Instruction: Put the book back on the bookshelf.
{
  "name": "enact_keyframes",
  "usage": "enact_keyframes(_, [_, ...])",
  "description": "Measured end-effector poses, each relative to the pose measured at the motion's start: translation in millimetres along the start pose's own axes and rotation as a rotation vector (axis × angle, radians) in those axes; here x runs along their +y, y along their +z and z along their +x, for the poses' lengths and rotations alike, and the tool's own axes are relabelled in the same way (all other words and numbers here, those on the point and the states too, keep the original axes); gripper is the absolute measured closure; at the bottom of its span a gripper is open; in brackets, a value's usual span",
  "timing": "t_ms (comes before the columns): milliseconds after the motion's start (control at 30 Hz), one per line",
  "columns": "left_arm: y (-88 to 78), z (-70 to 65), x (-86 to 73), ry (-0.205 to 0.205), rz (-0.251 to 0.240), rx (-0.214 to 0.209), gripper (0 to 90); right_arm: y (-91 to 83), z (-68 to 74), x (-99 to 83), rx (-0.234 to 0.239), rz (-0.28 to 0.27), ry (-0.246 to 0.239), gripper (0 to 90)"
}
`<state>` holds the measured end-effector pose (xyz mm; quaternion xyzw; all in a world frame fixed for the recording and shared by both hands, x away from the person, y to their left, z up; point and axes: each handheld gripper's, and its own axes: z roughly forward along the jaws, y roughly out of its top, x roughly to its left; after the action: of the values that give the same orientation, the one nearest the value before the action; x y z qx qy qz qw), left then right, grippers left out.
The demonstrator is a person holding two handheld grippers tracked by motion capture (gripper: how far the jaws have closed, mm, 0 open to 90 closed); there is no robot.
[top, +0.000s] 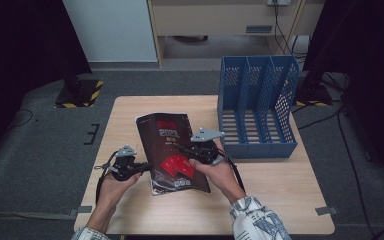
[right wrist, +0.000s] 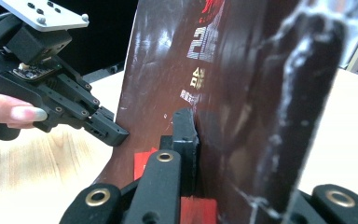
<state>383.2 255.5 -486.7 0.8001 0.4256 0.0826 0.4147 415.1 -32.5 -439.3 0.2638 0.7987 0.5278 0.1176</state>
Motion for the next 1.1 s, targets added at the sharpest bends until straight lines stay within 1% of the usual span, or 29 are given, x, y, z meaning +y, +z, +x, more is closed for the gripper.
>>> enact_keyframes(133, [-4.6,0.3,4.1,0.008,-0.005,0.006,86.3,-0.6,0.0,2.9,0.005,-0.002,0.001,84.6])
enact_keyframes(233, [-7.1,1.1,7.7,0.034,-0.012,0.014,86.5,-2.0,-0.4,4.4,0.005,-0.004,0.009,84.6])
enact_keyframes(400, [-11.1,0.2,13.6,0.042,-0.024,0.016,86.8,-4.4,-3.2,9.0,0.004,-0.002,0.01,84.0])
enact_keyframes(433, [-12.4,0.1,16.5,0.053,-0.023,0.025,86.8,-4.6,-3.7,10.2,0.005,0.0,0.011,84.0])
enact_keyframes(467, [-12.9,-0.4,18.1,0.051,-0.024,0.027,86.8,-4.6,-4.2,12.2,0.002,0.0,0.009,84.2])
enact_keyframes(500, [-14.2,-0.1,21.6,0.061,-0.022,0.036,86.8,-4.5,-4.5,13.6,0.002,-0.001,0.007,84.5])
enact_keyframes(533, [-14.7,0.0,23.6,0.063,-0.024,0.041,86.8,-4.4,-5.2,15.9,0.004,-0.001,0.003,84.8])
enact_keyframes(600, [-16.0,0.6,28.8,0.063,-0.035,0.047,87.1,-3.9,-6.3,19.0,0.001,-0.003,0.002,85.0])
enact_keyframes(700, [-18.9,1.0,35.6,0.079,-0.046,0.074,87.6,-3.8,-8.2,23.4,-0.002,-0.004,-0.002,84.8])
enact_keyframes(800, [-18.6,-0.5,37.9,0.103,-0.046,0.084,87.7,-3.6,-9.0,24.5,-0.008,-0.005,-0.01,85.3])
enact_keyframes(933, [-18.8,-1.1,37.4,0.106,-0.048,0.084,87.7,-4.0,-11.0,24.4,-0.008,-0.004,-0.011,85.5])
enact_keyframes(1033, [-19.9,-2.9,35.4,0.104,-0.053,0.088,87.7,-5.3,-9.9,23.8,0.0,-0.01,-0.009,83.5])
enact_keyframes(1100, [-20.7,-4.7,34.3,0.112,-0.056,0.091,87.7,-7.5,-8.8,23.0,0.006,-0.017,-0.007,82.1])
